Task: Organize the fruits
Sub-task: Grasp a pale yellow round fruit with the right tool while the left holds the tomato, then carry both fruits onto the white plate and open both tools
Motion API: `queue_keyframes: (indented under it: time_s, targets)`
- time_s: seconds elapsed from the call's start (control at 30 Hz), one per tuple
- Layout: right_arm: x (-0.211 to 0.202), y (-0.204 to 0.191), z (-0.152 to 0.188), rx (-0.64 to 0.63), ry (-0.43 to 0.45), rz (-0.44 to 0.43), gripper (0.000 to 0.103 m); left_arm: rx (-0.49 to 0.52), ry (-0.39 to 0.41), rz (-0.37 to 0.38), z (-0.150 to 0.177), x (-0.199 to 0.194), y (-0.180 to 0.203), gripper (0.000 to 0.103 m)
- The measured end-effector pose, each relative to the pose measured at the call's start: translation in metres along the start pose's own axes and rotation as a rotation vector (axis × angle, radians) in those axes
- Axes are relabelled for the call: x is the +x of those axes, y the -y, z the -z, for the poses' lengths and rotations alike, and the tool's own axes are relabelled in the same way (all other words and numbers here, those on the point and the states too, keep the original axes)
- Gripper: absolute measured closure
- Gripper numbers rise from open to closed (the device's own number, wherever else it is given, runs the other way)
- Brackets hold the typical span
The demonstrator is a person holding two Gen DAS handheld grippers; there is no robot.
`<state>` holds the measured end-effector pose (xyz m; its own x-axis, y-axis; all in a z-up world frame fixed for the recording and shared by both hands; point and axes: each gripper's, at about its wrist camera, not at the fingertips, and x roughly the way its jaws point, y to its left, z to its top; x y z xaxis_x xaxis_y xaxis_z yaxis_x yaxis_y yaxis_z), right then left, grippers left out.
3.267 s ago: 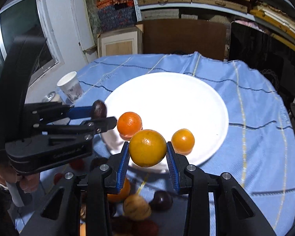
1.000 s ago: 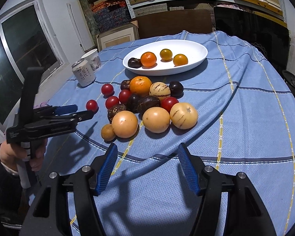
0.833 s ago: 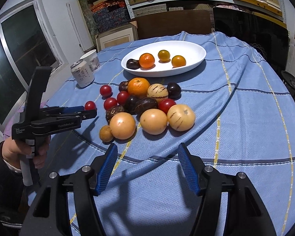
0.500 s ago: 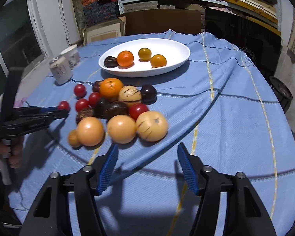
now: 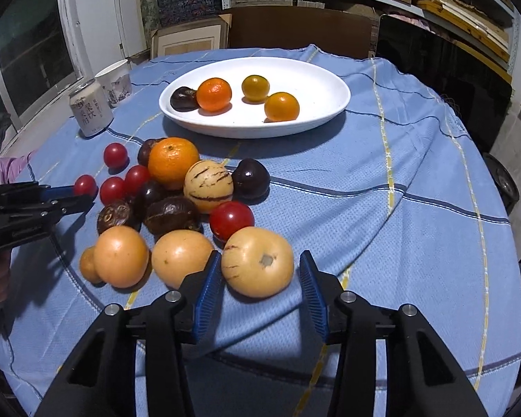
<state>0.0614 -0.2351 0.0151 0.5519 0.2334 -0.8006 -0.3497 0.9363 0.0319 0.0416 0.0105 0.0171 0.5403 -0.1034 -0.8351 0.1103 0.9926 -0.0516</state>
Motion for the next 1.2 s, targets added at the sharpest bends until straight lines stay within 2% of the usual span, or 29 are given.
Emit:
queue_keyframes:
  time_s: [0.43, 0.57, 0.83, 1.0, 1.07, 1.2]
  targets:
    - [-0.019, 0.01, 0.012, 0.092, 0.038, -0.028, 0.06, -0.03, -0.002, 0.014, 0.002, -0.005, -0.003, 0.075]
    - [-0.033, 0.01, 0.014, 0.095, 0.067, -0.039, 0.06, -0.019, 0.009, -0.007, 0.004, -0.012, 0.0, 0.076]
    - [-0.052, 0.007, 0.017, 0.081, 0.105, -0.054, 0.06, 0.0, 0.038, -0.001, 0.003, -0.026, 0.006, 0.076]
    - [-0.048, 0.006, 0.018, 0.086, 0.094, -0.056, 0.06, -0.008, 0.028, -0.008, 0.001, -0.016, 0.004, 0.076]
    - [-0.048, 0.005, 0.019, 0.085, 0.091, -0.061, 0.06, 0.005, 0.037, -0.015, -0.002, -0.01, 0.006, 0.072]
    - [-0.047, 0.004, 0.021, 0.089, 0.087, -0.066, 0.06, 0.033, 0.032, -0.063, -0.009, 0.001, 0.009, 0.07]
